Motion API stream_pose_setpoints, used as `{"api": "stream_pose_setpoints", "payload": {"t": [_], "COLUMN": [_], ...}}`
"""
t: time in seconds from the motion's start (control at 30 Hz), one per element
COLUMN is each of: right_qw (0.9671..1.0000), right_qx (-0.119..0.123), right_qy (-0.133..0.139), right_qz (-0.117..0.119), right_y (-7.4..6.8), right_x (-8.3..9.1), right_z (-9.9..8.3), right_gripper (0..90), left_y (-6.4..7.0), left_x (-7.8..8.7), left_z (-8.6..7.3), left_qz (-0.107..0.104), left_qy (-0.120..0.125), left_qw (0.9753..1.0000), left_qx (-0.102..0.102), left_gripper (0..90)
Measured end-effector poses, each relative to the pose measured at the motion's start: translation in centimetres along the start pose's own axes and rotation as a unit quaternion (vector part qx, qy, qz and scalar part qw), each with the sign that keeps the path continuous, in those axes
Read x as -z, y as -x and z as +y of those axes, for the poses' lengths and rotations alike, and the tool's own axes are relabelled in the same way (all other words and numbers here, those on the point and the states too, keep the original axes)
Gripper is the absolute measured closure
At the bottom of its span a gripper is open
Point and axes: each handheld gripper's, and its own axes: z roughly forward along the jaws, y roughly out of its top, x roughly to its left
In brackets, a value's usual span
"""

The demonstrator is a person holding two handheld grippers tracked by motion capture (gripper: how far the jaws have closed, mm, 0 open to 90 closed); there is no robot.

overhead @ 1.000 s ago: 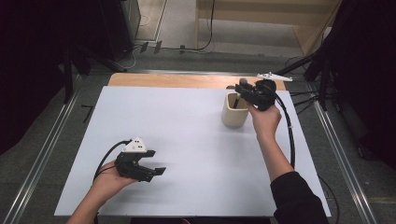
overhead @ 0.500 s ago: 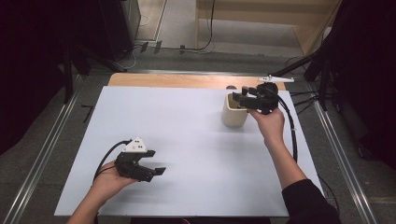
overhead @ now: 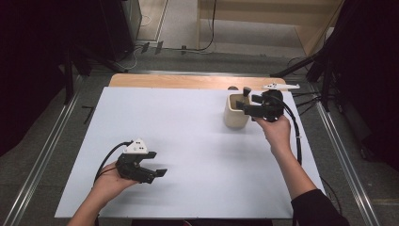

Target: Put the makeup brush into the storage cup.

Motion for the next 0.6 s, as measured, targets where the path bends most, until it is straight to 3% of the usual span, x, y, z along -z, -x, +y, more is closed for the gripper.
{"api": "stream_pose_setpoints", "payload": {"t": [0.17,0.33,0.6], "right_qw": [0.9999,0.9993,0.9976], "right_qx": [0.006,-0.003,0.015], "right_qy": [-0.007,-0.022,-0.033], "right_qz": [0.011,0.030,0.058], "right_y": [-0.6,-1.1,-2.0], "right_x": [0.4,0.4,0.5], "right_z": [-0.5,-1.2,-2.4], "right_gripper": [21.0,21.0,21.4], "left_y": [0.0,0.0,-0.1], "left_x": [0.0,-0.1,0.0], "left_z": [0.0,0.0,0.0], "left_qz": [0.000,-0.001,0.000], "left_qy": [0.001,0.003,0.002], "left_qw": [1.0000,1.0000,1.0000], "left_qx": [0.000,0.001,0.002], "left_gripper": [23.5,23.5,23.4]}}
